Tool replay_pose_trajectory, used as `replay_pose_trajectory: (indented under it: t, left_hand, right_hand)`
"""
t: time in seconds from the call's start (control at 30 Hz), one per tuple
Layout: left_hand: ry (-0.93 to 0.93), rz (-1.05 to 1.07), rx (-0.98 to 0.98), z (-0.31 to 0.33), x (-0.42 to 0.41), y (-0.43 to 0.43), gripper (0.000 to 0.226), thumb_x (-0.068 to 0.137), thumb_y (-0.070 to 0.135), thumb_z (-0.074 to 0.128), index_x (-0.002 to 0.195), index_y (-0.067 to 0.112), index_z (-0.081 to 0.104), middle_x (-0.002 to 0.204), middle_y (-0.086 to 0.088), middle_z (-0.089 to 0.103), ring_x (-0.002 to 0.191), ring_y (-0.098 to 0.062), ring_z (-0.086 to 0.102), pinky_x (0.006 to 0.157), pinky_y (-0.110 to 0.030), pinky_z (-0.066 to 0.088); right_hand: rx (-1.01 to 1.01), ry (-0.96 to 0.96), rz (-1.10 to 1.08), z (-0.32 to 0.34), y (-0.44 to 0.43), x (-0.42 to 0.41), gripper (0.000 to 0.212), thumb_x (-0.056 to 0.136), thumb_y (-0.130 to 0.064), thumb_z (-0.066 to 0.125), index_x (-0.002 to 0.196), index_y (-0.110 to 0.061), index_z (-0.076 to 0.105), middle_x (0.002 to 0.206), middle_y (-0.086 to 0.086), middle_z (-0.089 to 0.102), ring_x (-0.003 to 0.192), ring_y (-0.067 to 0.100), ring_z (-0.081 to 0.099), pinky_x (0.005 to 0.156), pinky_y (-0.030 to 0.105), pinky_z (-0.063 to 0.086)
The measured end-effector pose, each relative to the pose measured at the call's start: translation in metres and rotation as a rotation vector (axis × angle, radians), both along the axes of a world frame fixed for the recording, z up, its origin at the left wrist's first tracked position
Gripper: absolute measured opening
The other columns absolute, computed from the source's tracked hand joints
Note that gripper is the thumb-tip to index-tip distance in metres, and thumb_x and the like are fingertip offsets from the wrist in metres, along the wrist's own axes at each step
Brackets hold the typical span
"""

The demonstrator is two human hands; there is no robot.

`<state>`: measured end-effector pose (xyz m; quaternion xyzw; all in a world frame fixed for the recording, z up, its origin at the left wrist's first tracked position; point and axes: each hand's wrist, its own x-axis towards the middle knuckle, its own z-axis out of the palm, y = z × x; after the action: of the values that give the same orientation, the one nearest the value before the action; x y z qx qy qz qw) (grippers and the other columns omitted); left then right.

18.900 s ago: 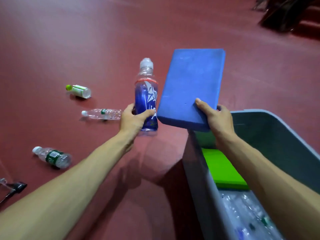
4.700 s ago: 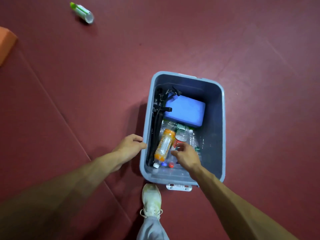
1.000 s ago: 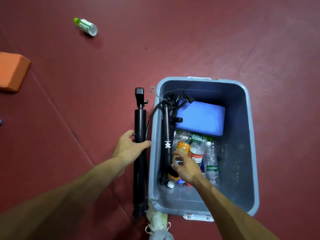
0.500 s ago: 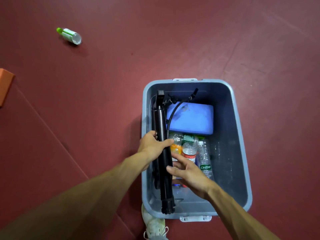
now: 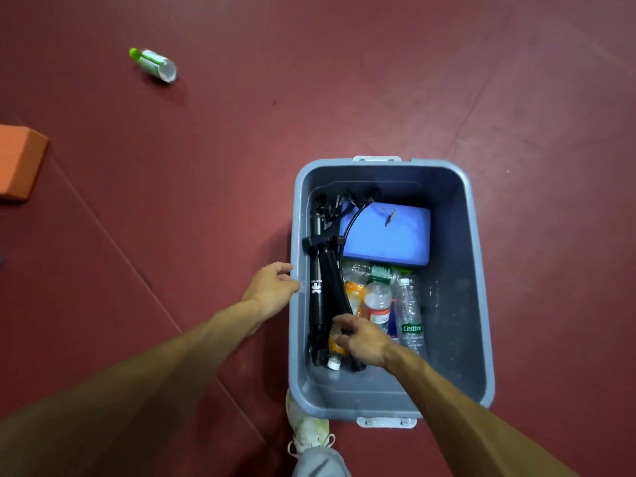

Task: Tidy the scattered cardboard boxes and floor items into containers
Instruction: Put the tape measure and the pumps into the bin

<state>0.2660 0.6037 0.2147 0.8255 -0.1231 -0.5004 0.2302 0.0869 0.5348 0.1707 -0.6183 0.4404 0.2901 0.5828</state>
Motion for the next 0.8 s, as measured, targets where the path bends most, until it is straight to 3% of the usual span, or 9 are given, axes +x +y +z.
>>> replay_pose_trajectory:
  t: [0.07, 0.13, 0.2, 0.3, 0.43, 0.53, 0.6, 0.7, 0.8]
  left_hand:
    - [-0.013, 0.003, -0.004, 0.024, 0.006, 0.002, 0.04, 0.087, 0.012, 0.058, 0.127, 0.013, 0.056, 0.105, -0.002, 0.068, 0.098, -0.017, 0.061, 0.086, -0.023, 0.041]
    - [-0.024, 0.008, -0.011, 0.048, 0.013, 0.003, 0.036, 0.086, 0.013, 0.058, 0.122, 0.015, 0.059, 0.109, -0.004, 0.068, 0.093, -0.015, 0.061, 0.086, -0.023, 0.043]
    - [-0.033, 0.029, -0.037, 0.069, 0.023, 0.005, 0.034, 0.084, 0.014, 0.059, 0.118, 0.018, 0.062, 0.103, -0.003, 0.069, 0.089, -0.017, 0.063, 0.087, -0.028, 0.046]
    - [-0.041, 0.052, -0.082, 0.097, 0.043, 0.013, 0.031, 0.083, 0.015, 0.06, 0.114, 0.019, 0.063, 0.084, 0.007, 0.063, 0.098, -0.021, 0.066, 0.086, -0.029, 0.047]
    - [-0.084, 0.09, -0.138, 0.129, 0.08, 0.04, 0.026, 0.084, 0.012, 0.06, 0.109, 0.018, 0.064, 0.076, 0.007, 0.06, 0.091, -0.018, 0.063, 0.085, -0.025, 0.046]
    - [-0.117, 0.124, -0.159, 0.145, 0.119, 0.07, 0.025, 0.086, 0.01, 0.059, 0.109, 0.018, 0.063, 0.078, 0.003, 0.059, 0.084, -0.015, 0.057, 0.07, -0.017, 0.041]
    - [-0.137, 0.165, -0.158, 0.153, 0.152, 0.099, 0.025, 0.086, 0.01, 0.059, 0.109, 0.018, 0.064, 0.075, 0.005, 0.057, 0.082, -0.014, 0.056, 0.067, -0.016, 0.04]
    - [-0.168, 0.201, -0.146, 0.168, 0.215, 0.15, 0.022, 0.086, 0.013, 0.059, 0.106, 0.022, 0.063, 0.079, 0.005, 0.059, 0.083, -0.013, 0.055, 0.068, -0.015, 0.039]
    - [-0.215, 0.257, -0.135, 0.183, 0.289, 0.216, 0.02, 0.087, 0.014, 0.06, 0.104, 0.023, 0.062, 0.086, 0.004, 0.061, 0.085, -0.011, 0.056, 0.068, -0.012, 0.038]
  right_hand:
    - [-0.045, -0.005, 0.009, 0.024, -0.006, -0.001, 0.043, 0.094, -0.019, 0.054, 0.137, -0.015, 0.048, 0.116, 0.003, 0.063, 0.092, 0.019, 0.065, 0.078, 0.03, 0.054]
    - [-0.112, -0.019, 0.006, 0.05, -0.013, 0.002, 0.037, 0.094, -0.015, 0.054, 0.131, -0.013, 0.053, 0.114, 0.004, 0.064, 0.094, 0.019, 0.065, 0.081, 0.029, 0.052]
    - [-0.18, -0.028, 0.001, 0.076, -0.018, 0.011, 0.033, 0.094, -0.013, 0.052, 0.126, -0.013, 0.057, 0.114, 0.006, 0.067, 0.1, 0.024, 0.065, 0.085, 0.029, 0.05]
    - [-0.258, -0.073, 0.0, 0.111, -0.022, 0.036, 0.031, 0.094, -0.012, 0.05, 0.124, -0.014, 0.058, 0.108, 0.002, 0.065, 0.091, 0.018, 0.062, 0.082, 0.027, 0.05]
    - [-0.347, -0.124, 0.045, 0.144, -0.012, 0.089, 0.03, 0.094, -0.015, 0.05, 0.123, -0.016, 0.058, 0.11, 0.002, 0.066, 0.079, 0.012, 0.058, 0.067, 0.015, 0.044]
    - [-0.384, -0.135, 0.08, 0.156, 0.002, 0.142, 0.036, 0.091, -0.017, 0.052, 0.127, -0.016, 0.054, 0.113, 0.005, 0.068, 0.099, 0.02, 0.062, 0.079, 0.019, 0.038]
    - [-0.378, -0.13, 0.124, 0.163, 0.018, 0.182, 0.046, 0.09, -0.02, 0.055, 0.134, -0.015, 0.044, 0.117, 0.005, 0.066, 0.111, 0.024, 0.06, 0.087, 0.024, 0.04]
    - [-0.342, -0.118, 0.255, 0.174, 0.055, 0.251, 0.057, 0.09, -0.02, 0.056, 0.141, -0.011, 0.033, 0.122, 0.007, 0.064, 0.117, 0.026, 0.057, 0.097, 0.028, 0.041]
    - [-0.339, -0.136, 0.386, 0.186, 0.104, 0.334, 0.058, 0.09, -0.022, 0.055, 0.143, -0.012, 0.034, 0.125, 0.006, 0.062, 0.118, 0.027, 0.056, 0.1, 0.033, 0.042]
